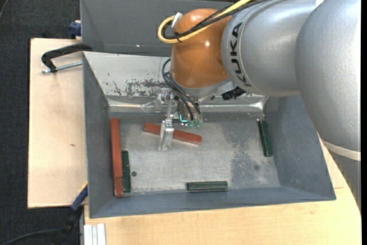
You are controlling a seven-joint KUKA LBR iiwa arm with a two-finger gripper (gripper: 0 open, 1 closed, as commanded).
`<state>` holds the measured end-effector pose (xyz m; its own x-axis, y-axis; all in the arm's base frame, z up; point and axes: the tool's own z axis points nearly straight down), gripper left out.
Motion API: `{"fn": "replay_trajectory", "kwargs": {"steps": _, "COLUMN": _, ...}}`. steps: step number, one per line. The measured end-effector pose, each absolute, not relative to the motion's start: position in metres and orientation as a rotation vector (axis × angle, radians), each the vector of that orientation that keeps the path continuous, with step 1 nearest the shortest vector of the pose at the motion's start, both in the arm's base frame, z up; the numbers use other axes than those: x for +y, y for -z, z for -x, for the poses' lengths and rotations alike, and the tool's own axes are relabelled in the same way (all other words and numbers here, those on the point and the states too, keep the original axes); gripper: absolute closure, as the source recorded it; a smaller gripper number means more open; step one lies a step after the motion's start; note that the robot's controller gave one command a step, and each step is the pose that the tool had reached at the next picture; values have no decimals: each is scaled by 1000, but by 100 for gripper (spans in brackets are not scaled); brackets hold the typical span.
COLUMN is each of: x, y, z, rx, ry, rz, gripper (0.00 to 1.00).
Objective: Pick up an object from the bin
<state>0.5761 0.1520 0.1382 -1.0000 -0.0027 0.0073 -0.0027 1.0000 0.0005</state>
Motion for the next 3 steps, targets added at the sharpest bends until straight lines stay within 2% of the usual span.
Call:
{"fn": "replay_trajectory", "kwargs": {"steps": 1, "x": 115, "y": -67, "z": -573, "rx": -3131, "ry": -3, "rz": -170, "gripper": 0}}
{"fn": "replay_trajectory", "kwargs": {"steps": 2, "x": 118, "y": -71, "z": -575, "rx": -3137, "ry": 2, "rz": -171, "gripper": 100}}
{"fn": "replay_trajectory", "kwargs": {"steps": 3, "x": 124, "y": -217, "z": -565, "rx": -3150, "ry": 5, "rz": -192, "gripper": 100}}
